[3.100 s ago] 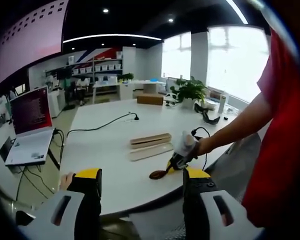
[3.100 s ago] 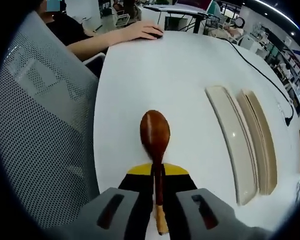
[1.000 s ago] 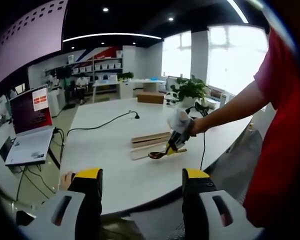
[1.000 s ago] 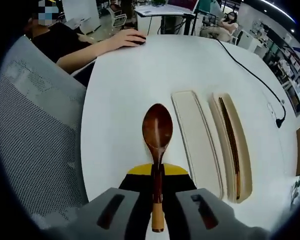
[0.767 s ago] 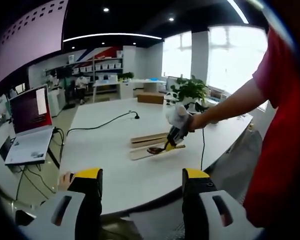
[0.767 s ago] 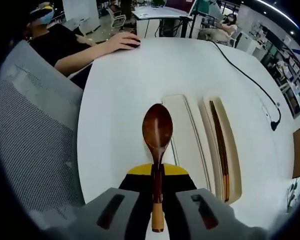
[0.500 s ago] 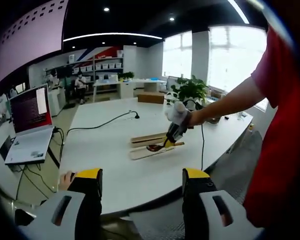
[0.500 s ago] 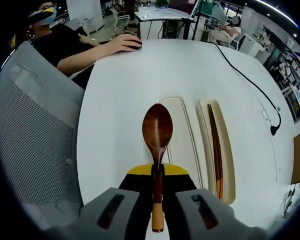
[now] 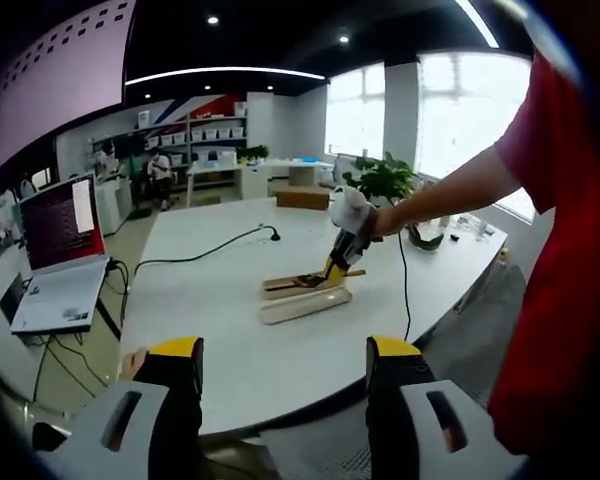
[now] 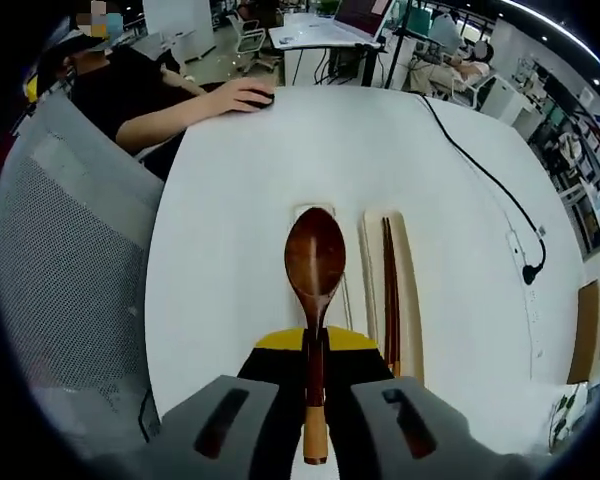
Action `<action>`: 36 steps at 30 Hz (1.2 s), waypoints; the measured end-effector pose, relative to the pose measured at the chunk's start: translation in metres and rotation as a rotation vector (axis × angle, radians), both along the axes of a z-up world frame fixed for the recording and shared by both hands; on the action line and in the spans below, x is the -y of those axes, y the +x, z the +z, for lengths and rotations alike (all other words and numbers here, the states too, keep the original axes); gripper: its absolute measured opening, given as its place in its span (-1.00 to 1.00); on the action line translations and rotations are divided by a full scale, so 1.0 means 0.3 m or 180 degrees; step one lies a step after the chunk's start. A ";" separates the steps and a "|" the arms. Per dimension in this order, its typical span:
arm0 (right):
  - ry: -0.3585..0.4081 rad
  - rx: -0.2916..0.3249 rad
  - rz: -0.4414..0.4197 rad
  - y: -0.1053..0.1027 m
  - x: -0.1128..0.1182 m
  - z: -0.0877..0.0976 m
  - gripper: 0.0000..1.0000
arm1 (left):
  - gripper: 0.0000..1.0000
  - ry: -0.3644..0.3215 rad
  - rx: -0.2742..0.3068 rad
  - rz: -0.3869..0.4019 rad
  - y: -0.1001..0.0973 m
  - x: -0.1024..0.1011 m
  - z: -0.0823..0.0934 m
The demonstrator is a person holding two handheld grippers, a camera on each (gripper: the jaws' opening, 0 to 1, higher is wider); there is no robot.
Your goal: Arrange the utensils inside the cutlery case until each visible utensil rests in its matching compartment.
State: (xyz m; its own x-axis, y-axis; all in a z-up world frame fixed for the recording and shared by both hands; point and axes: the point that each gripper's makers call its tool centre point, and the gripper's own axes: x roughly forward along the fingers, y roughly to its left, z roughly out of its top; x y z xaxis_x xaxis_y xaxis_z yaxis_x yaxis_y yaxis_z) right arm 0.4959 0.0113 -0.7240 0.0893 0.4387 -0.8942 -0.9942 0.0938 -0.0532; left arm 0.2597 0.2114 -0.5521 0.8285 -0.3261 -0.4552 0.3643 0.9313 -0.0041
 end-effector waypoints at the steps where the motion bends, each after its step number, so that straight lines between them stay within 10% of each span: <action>1: 0.0005 -0.0007 0.0004 0.004 0.000 0.005 -0.97 | 0.35 0.0004 0.0002 -0.0002 0.001 0.000 0.002; 36: -0.0101 0.0218 0.0014 0.288 0.046 0.142 -0.97 | 0.37 0.0063 -0.0052 0.0007 0.025 0.012 0.004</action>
